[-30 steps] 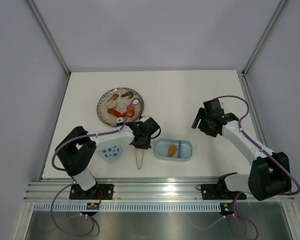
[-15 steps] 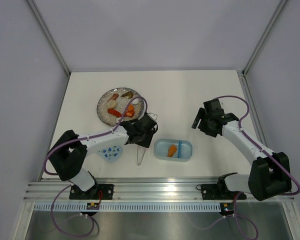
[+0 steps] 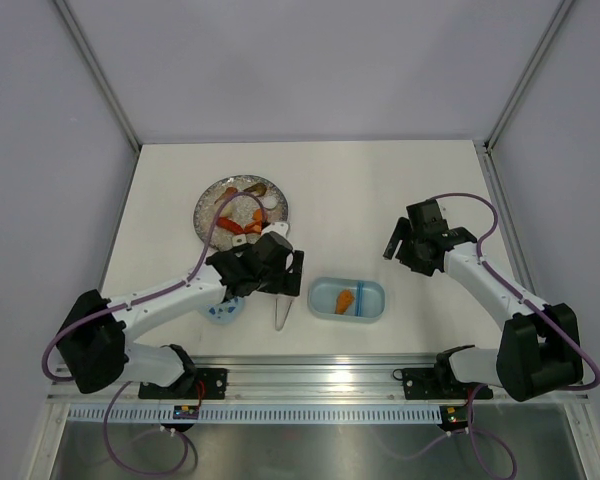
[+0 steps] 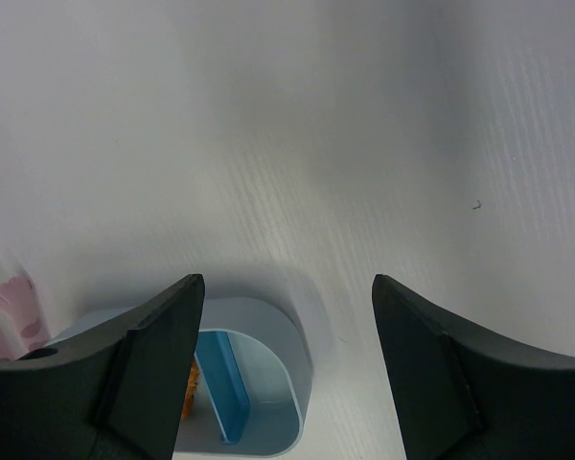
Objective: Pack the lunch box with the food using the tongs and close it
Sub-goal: Pick up the clamp at the center of the board.
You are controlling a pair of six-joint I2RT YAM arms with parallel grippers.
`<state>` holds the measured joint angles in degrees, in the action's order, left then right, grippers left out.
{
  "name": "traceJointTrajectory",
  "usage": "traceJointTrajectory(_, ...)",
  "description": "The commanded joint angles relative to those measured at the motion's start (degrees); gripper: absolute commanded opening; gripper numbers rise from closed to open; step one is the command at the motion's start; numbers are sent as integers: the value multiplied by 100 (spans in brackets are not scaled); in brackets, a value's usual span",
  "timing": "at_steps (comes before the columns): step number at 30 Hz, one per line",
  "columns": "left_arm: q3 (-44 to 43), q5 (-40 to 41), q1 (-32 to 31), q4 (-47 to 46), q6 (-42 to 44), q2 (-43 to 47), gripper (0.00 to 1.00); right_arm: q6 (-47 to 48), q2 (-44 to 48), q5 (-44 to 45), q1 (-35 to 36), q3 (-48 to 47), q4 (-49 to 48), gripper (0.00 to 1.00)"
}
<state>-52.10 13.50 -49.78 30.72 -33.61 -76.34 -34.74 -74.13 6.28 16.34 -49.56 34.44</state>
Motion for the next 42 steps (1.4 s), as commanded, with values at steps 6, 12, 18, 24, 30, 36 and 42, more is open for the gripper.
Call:
traceJointTrajectory(6,578,-58,-304,-207,-542,-179,96,55,-49,-92,-17,-80,-157,79)
traceJointTrajectory(12,499,135,-568,-242,-761,-566,88,3,-49,-110,-17,-1,-192,79)
traceJointTrajectory(18,516,329,-603,-303,-1069,-1208,80,29,-40,-92,-17,-54,-165,79)
traceJointTrajectory(24,560,338,-612,-567,-1219,-1533,63,11,-84,-119,-17,34,-227,79)
traceJointTrajectory(30,271,381,-612,-243,-1043,-1473,25,11,-67,-136,-17,-10,-174,79)
traceJointTrajectory(36,-134,251,-612,522,-753,-691,5,64,-146,-136,-17,-115,-121,79)
traceJointTrajectory(42,-800,224,-577,1383,-121,-189,1,108,-137,-119,-17,-168,-156,79)
